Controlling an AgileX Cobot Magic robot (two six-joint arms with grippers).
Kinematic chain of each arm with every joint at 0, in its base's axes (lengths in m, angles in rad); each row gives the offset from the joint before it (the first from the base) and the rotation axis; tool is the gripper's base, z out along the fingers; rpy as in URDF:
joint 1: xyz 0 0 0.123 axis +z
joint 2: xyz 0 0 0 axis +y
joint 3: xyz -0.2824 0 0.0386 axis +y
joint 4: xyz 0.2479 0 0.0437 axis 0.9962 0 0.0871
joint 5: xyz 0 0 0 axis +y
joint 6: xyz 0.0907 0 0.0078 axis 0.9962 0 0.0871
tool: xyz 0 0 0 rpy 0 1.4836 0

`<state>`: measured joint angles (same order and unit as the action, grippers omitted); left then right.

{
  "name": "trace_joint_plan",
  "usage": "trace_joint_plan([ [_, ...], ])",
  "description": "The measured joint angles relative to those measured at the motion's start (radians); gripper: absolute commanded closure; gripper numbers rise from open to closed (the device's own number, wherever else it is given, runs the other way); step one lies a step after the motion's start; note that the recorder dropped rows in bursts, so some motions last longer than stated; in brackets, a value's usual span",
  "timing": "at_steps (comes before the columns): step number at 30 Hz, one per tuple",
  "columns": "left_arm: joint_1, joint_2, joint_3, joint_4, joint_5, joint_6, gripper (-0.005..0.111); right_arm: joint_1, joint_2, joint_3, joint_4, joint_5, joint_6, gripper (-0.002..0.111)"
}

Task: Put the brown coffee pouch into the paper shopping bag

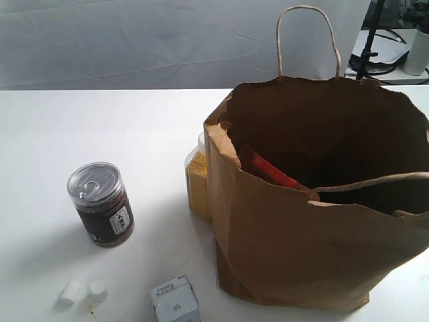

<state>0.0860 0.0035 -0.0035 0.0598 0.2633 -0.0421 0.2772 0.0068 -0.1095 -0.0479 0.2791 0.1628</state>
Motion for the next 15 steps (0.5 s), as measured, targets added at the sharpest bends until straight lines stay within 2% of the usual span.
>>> trace_joint_plan([
  [5,0.0,0.0,0.0,0.0,0.0,0.0,0.107,-0.003,-0.001,0.084,0.048,-0.062,-0.155,0.108],
  [15,0.0,0.0,0.0,0.0,0.0,0.0,0.107,-0.003,-0.001,0.106,0.037,-0.111,-0.189,0.108],
])
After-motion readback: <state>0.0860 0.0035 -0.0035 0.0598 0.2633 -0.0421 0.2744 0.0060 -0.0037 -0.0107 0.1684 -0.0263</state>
